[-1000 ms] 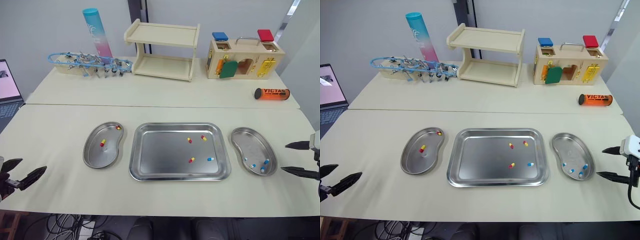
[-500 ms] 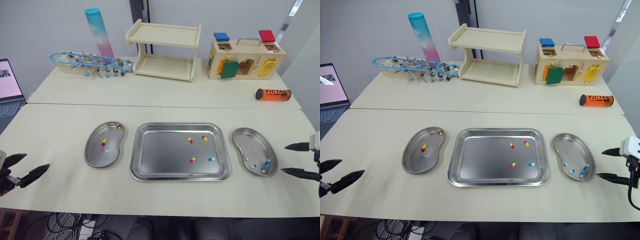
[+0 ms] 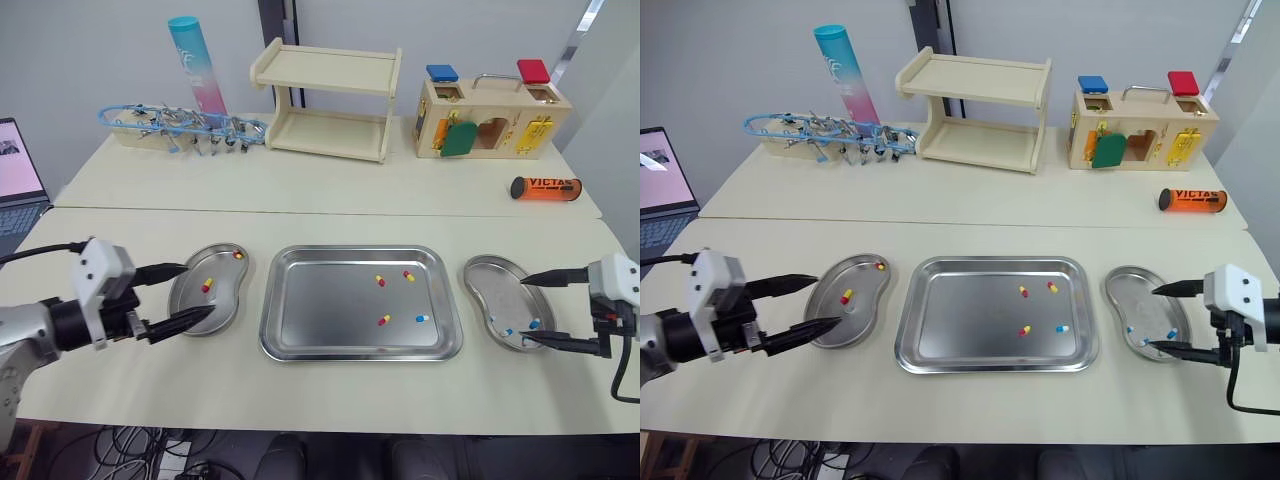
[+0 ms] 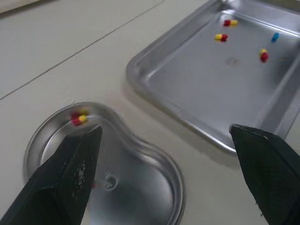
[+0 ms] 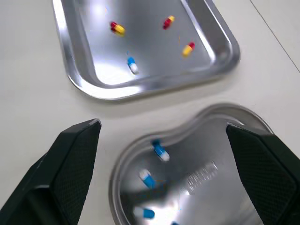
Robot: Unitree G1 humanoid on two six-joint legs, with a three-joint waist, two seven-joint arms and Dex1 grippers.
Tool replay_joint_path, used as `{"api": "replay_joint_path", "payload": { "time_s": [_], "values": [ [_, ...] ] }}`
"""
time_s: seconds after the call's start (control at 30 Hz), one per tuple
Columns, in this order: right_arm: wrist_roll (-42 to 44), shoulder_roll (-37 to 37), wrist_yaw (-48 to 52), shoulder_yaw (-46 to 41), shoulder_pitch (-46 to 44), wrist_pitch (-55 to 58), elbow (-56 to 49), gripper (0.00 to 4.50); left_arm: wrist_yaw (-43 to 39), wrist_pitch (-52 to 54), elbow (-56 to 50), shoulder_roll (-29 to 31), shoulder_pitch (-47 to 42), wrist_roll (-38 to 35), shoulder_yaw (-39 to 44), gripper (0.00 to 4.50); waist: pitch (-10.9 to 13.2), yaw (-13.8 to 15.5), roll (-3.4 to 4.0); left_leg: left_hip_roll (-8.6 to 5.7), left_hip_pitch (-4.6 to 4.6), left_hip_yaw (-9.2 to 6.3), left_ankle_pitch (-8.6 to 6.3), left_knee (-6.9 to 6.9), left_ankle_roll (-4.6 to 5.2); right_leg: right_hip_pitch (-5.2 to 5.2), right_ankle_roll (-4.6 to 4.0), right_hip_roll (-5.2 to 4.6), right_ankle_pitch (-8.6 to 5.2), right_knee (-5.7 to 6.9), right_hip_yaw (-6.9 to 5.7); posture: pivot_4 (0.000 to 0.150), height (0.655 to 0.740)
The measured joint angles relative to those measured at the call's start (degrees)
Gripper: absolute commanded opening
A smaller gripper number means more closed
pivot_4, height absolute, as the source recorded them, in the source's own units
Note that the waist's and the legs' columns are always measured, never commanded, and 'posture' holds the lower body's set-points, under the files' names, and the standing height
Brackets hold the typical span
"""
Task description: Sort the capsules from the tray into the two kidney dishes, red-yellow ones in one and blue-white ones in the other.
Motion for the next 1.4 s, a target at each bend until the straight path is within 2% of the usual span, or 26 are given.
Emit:
{"api": "replay_joint_path", "payload": {
  "time_s": [0.23, 0.47, 0.57, 0.67, 0.9, 1.13, 1.4],
  "values": [
    [5.6, 1.4, -2.3, 0.5, 1.8, 8.1, -12.1, 4.50, 2.5, 5.8, -7.1, -2.8, -7.9, -3.1, -11.4, 4.48, 0.0, 0.3, 0.00, -0.01, -0.01, -0.04, 0.00, 0.03, 0.00, 0.06, 0.00, 0.00, 0.00, -0.02, -0.05, 0.150, 0.7400],
    [8.0, 3.9, -7.0, -0.4, 6.0, 13.0, -20.5, 4.50, 5.1, 8.2, -8.0, -11.0, -17.0, -1.7, -26.1, 4.48, 0.0, 0.5, -0.03, -0.04, 0.00, -0.13, 0.00, 0.12, 0.00, 0.19, 0.02, 0.00, 0.01, -0.04, -0.12, 0.150, 0.7400],
    [8.0, 5.4, -8.4, -1.1, 8.6, 14.0, -22.4, 4.50, 7.3, 8.0, -5.8, -16.6, -21.8, 0.6, -31.2, 3.90, 0.0, 0.5, -0.03, -0.07, 0.02, -0.16, 0.00, 0.16, 0.00, 0.26, 0.02, 0.00, 0.01, -0.05, -0.13, 0.150, 0.7400],
    [8.0, 5.9, -9.2, -1.5, 10.7, 14.2, -23.8, 4.50, 9.1, 7.9, -2.2, -21.4, -25.8, 3.9, -36.1, 2.96, 0.0, 0.5, -0.05, -0.08, 0.03, -0.17, 0.00, 0.17, 0.00, 0.28, 0.03, 0.00, 0.01, -0.08, -0.15, 0.150, 0.7400],
    [7.8, 6.3, -10.5, -1.8, 12.7, 14.2, -24.8, 4.50, 14.1, 8.2, 4.5, -30.2, -30.8, 12.8, -46.6, 2.96, 0.0, 0.3, -0.06, -0.08, 0.06, -0.19, 0.01, 0.18, -0.01, 0.32, 0.03, 0.01, 0.01, -0.07, -0.16, 0.150, 0.7400],
    [7.8, 7.4, -12.0, -1.8, 13.6, 14.2, -25.9, 4.50, 17.5, 8.4, 9.2, -34.0, -31.4, 19.4, -51.1, 2.96, 0.0, 0.5, -0.06, -0.09, 0.04, -0.20, 0.02, 0.20, -0.02, 0.32, 0.04, 0.01, 0.01, -0.09, -0.16, 0.150, 0.7400],
    [7.6, 7.8, -13.4, -1.7, 13.6, 14.1, -26.3, 4.50, 18.6, 8.6, 11.9, -36.5, -31.5, 23.1, -53.7, 2.96, 0.0, 0.5, -0.06, -0.09, 0.04, -0.21, 0.04, 0.20, -0.06, 0.32, 0.05, 0.00, 0.01, -0.09, -0.17, 0.150, 0.7400]
  ]
}}
